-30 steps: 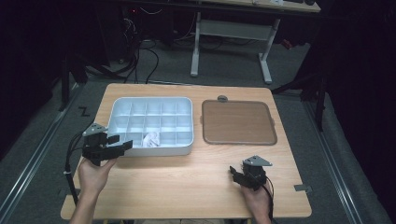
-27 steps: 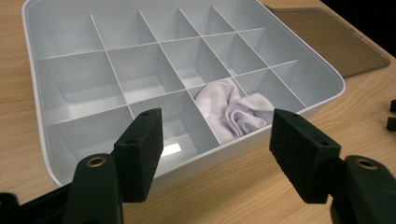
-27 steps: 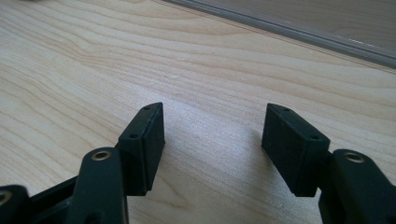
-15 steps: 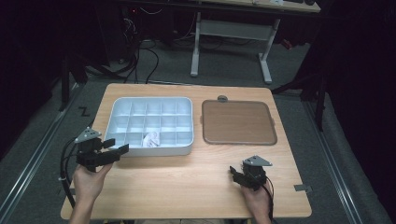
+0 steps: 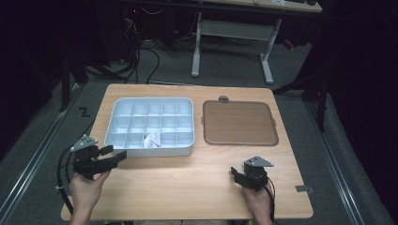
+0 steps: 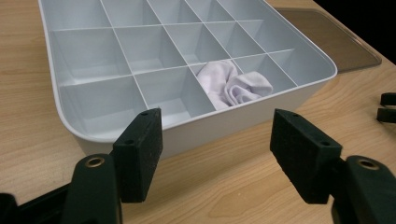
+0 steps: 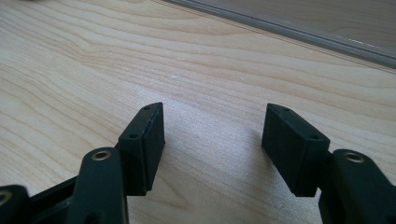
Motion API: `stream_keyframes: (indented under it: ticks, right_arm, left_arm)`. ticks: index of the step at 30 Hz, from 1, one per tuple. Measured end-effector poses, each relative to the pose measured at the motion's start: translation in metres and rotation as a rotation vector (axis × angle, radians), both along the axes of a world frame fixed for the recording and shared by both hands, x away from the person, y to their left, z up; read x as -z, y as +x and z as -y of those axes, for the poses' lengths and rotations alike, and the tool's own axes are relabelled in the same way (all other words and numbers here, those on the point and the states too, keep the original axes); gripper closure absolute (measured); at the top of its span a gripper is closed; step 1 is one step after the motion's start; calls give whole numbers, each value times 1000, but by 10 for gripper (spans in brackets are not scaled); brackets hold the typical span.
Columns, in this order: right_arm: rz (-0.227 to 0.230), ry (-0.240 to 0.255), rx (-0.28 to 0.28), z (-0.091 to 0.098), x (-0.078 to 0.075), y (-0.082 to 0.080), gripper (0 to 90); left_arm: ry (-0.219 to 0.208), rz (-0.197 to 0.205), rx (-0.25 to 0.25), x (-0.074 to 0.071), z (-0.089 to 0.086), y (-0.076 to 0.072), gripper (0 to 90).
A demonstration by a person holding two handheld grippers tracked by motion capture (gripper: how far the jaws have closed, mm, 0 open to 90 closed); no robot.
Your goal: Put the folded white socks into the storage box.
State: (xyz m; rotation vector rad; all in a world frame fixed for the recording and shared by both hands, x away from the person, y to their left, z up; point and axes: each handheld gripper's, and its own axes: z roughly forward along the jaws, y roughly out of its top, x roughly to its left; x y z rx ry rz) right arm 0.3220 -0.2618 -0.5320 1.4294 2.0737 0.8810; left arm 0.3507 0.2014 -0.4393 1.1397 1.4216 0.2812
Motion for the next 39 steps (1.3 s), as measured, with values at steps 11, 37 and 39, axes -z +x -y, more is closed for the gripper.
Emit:
stream_keyframes:
  ticks: [11, 37, 39]
  right_arm:
    - [0, 0, 0, 0, 0, 0, 398]
    - [0, 0, 1, 0, 0, 0, 400]
    - [1, 0, 1, 0, 0, 0, 400]
  left_arm:
    - [-26, 3, 4, 5, -3, -10, 350]
    - [-41, -31, 21, 46, 12, -17, 353]
    - [-20, -30, 26, 51, 17, -17, 353]
